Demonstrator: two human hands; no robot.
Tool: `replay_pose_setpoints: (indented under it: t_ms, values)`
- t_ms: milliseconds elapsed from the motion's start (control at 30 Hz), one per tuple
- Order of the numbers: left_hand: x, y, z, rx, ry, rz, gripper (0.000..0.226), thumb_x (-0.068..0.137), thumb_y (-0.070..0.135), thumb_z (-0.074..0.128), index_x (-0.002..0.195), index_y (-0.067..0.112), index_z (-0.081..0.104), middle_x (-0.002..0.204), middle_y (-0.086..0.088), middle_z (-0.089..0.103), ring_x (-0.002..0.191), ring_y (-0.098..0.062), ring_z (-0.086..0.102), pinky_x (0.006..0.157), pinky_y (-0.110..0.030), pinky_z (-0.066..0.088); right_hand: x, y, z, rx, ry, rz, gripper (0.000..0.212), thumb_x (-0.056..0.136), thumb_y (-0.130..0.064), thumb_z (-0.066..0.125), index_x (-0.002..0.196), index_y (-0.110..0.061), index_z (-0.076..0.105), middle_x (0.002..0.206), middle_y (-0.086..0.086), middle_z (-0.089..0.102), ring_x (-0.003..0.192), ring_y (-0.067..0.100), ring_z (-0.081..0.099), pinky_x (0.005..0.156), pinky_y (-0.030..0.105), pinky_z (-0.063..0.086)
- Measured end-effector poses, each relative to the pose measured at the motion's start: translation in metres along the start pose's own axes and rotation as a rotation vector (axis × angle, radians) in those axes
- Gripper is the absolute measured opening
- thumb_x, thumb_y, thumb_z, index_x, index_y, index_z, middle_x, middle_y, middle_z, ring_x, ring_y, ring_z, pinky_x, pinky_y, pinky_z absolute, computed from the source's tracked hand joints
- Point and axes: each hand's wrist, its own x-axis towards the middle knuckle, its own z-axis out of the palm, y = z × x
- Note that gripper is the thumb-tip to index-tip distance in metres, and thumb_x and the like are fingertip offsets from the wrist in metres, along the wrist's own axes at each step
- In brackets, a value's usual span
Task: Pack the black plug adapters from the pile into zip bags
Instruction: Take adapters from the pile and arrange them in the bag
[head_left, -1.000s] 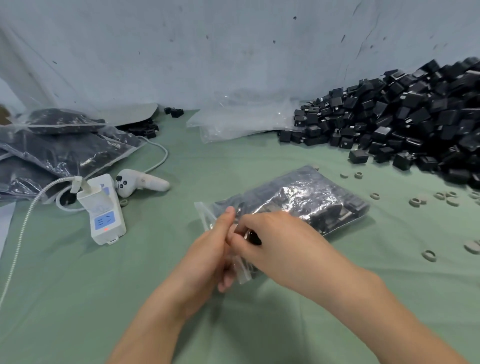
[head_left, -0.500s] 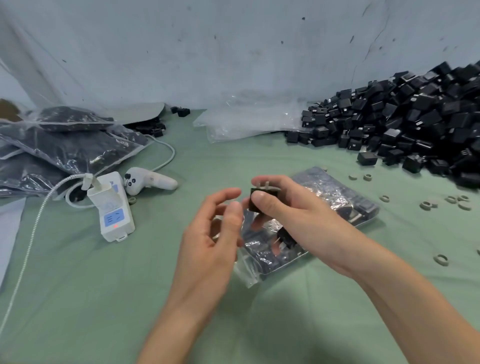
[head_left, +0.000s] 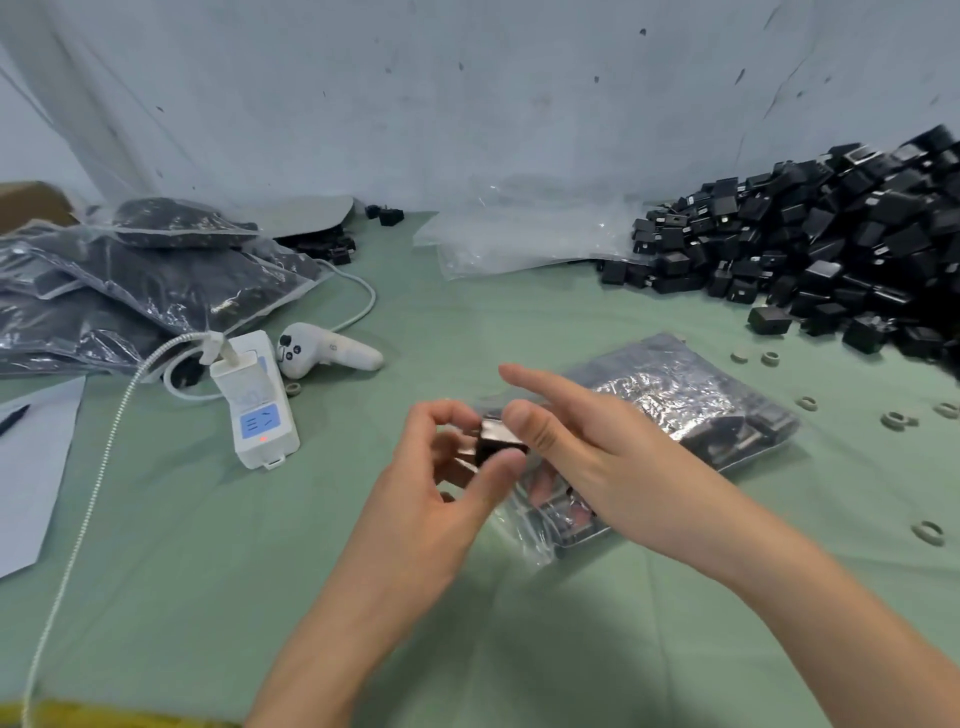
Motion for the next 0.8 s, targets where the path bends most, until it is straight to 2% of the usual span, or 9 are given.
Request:
replay_pose_setpoints:
  t_ms: [33, 100, 167, 267, 333, 433, 600, 700, 800]
  values:
    - [0.002, -0.002, -0.004, -0.022, 0.077, -0.072, 0.035, 0.085, 0.044, 0.073, 0.105, 0.028, 0.051, 0.088, -0.001, 0.072, 0.067, -0.009, 0.059, 0.055, -0.024, 0.048, 0.000, -0.001, -0.002, -0.094, 0.046, -0.006, 0.053, 0.086, -0.074, 0.043, 0.130, -0.046, 0.053, 0.093, -0.027, 0.067, 0.068, 0.002, 0.066, 0.057, 0.017, 0.044]
    - [0.006, -0.008, -0.016, -0.066, 0.213, -0.234, 0.032, 0.087, 0.034, 0.069, 0.107, 0.017, 0.050, 0.089, -0.010, 0.073, 0.060, -0.008, 0.060, 0.049, -0.022, 0.049, -0.001, -0.002, -0.007, -0.374, 0.137, 0.011, 0.036, 0.088, -0.069, 0.044, 0.106, -0.042, 0.058, 0.094, -0.024, 0.062, 0.070, -0.004, 0.059, 0.058, 0.019, 0.037]
    - [0.008, -0.017, -0.026, -0.103, 0.268, -0.399, 0.030, 0.090, 0.031, 0.068, 0.107, 0.010, 0.053, 0.085, -0.009, 0.074, 0.056, -0.009, 0.060, 0.046, -0.022, 0.049, -0.004, -0.003, -0.008, -0.587, 0.146, 0.068, 0.038, 0.085, -0.074, 0.042, 0.093, -0.039, 0.053, 0.089, -0.020, 0.058, 0.073, -0.002, 0.054, 0.061, 0.024, 0.038]
    - [0.005, -0.026, -0.029, -0.098, 0.210, -0.542, 0.036, 0.089, 0.037, 0.069, 0.103, 0.006, 0.059, 0.080, -0.008, 0.068, 0.054, -0.010, 0.058, 0.048, -0.023, 0.050, -0.009, -0.007, 0.004, -0.769, 0.106, 0.119, 0.048, 0.080, -0.083, 0.037, 0.090, -0.036, 0.046, 0.088, -0.017, 0.054, 0.078, 0.006, 0.055, 0.061, 0.031, 0.037]
    - [0.004, -0.028, -0.024, -0.063, 0.149, -0.553, 0.039, 0.087, 0.042, 0.070, 0.100, 0.006, 0.062, 0.070, -0.005, 0.063, 0.049, -0.011, 0.056, 0.047, -0.022, 0.049, -0.011, -0.008, 0.015, -0.863, 0.089, 0.105, 0.046, 0.084, -0.079, 0.037, 0.092, -0.033, 0.045, 0.092, -0.014, 0.055, 0.081, 0.015, 0.059, 0.063, 0.034, 0.038]
    - [0.008, -0.026, -0.009, -0.085, 0.064, -0.536, 0.036, 0.087, 0.037, 0.071, 0.099, 0.004, 0.062, 0.055, 0.002, 0.062, 0.045, -0.013, 0.055, 0.045, -0.021, 0.048, -0.011, -0.008, 0.024, -0.930, 0.108, 0.067, 0.033, 0.096, -0.059, 0.034, 0.096, -0.029, 0.047, 0.096, -0.009, 0.057, 0.084, 0.022, 0.063, 0.065, 0.034, 0.040]
    - [0.015, -0.021, 0.019, -0.021, -0.008, -0.430, 0.012, 0.097, 0.016, 0.061, 0.089, 0.007, 0.064, 0.057, -0.001, 0.063, 0.045, -0.009, 0.056, 0.043, -0.021, 0.046, -0.012, -0.012, 0.029, -0.912, 0.122, 0.034, 0.021, 0.098, -0.048, 0.034, 0.090, -0.028, 0.036, 0.090, -0.007, 0.054, 0.081, 0.023, 0.063, 0.058, 0.035, 0.029]
    - [0.016, -0.020, 0.026, 0.071, 0.011, -0.332, 0.018, 0.095, 0.012, 0.059, 0.078, 0.013, 0.063, 0.052, 0.002, 0.061, 0.041, -0.012, 0.049, 0.043, -0.021, 0.041, -0.012, -0.011, 0.029, -0.905, 0.156, 0.018, 0.020, 0.097, -0.046, 0.035, 0.088, -0.028, 0.034, 0.080, -0.007, 0.043, 0.075, 0.024, 0.058, 0.057, 0.036, 0.029]
    - [0.013, -0.016, 0.032, 0.124, 0.012, -0.282, 0.029, 0.093, 0.007, 0.052, 0.068, 0.016, 0.061, 0.049, 0.003, 0.058, 0.042, -0.013, 0.046, 0.044, -0.021, 0.037, -0.012, -0.010, 0.025, -0.869, 0.167, 0.016, 0.019, 0.096, -0.046, 0.036, 0.089, -0.029, 0.038, 0.085, -0.007, 0.053, 0.074, 0.023, 0.054, 0.060, 0.035, 0.031]
